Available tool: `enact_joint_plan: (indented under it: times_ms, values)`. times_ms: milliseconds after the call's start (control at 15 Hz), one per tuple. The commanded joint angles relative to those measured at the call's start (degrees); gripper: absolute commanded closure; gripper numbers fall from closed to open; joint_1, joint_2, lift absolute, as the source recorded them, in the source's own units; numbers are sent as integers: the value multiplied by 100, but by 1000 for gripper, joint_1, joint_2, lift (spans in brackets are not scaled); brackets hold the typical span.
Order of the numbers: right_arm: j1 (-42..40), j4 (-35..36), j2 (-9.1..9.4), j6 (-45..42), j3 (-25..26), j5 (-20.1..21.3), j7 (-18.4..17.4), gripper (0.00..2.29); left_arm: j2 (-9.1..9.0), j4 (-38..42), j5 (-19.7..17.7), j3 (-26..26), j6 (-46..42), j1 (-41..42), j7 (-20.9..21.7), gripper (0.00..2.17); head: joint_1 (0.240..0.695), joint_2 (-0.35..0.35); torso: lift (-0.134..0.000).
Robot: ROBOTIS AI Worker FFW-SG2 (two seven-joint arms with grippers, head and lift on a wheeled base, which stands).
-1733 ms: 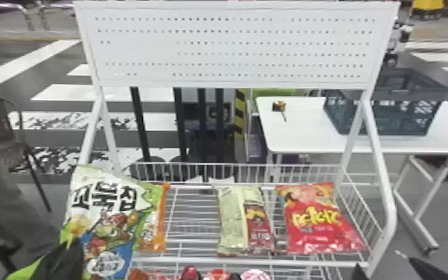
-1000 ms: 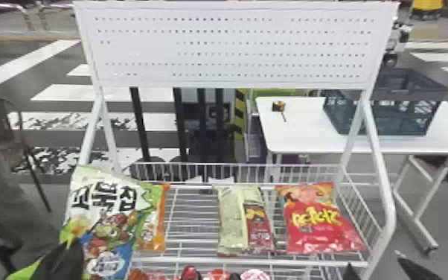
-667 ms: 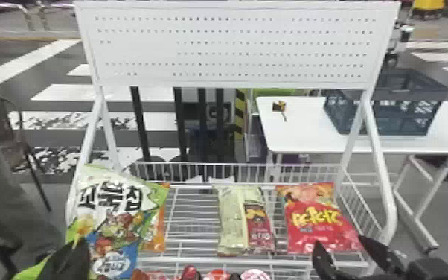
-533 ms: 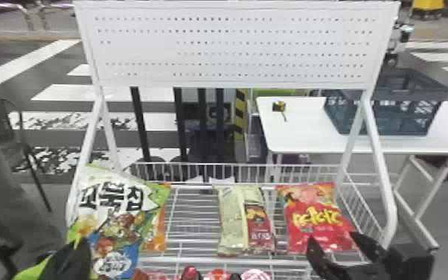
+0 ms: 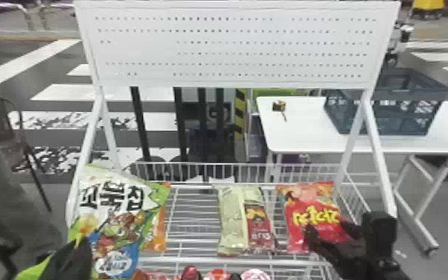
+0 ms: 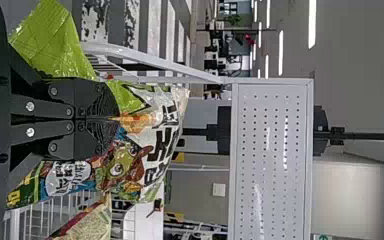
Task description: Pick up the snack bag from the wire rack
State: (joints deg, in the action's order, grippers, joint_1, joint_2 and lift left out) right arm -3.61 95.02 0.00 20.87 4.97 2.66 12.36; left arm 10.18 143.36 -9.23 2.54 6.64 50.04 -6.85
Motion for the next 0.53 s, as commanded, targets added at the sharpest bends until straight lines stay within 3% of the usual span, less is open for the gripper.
enact_joint_plan:
  times_ms: [0,67,133,467]
  values:
    - [71,-45,5,159,4,42,38,1001,10,-1,0,9,0,-3,0,1541,499,0,0]
    - [71,-10,5,212,-13,51,12,1706,10,-1,0,9,0,-3,0,1541,499,0,0]
    - [53,26,5,265,-31,51,-23,2155,10,-1,0,9,0,-12,0,1541,499,0,0]
    - [-26,184,5,353,-39,42,-50,2250,19,-18,-9,9,35,-47,0,1541,499,0,0]
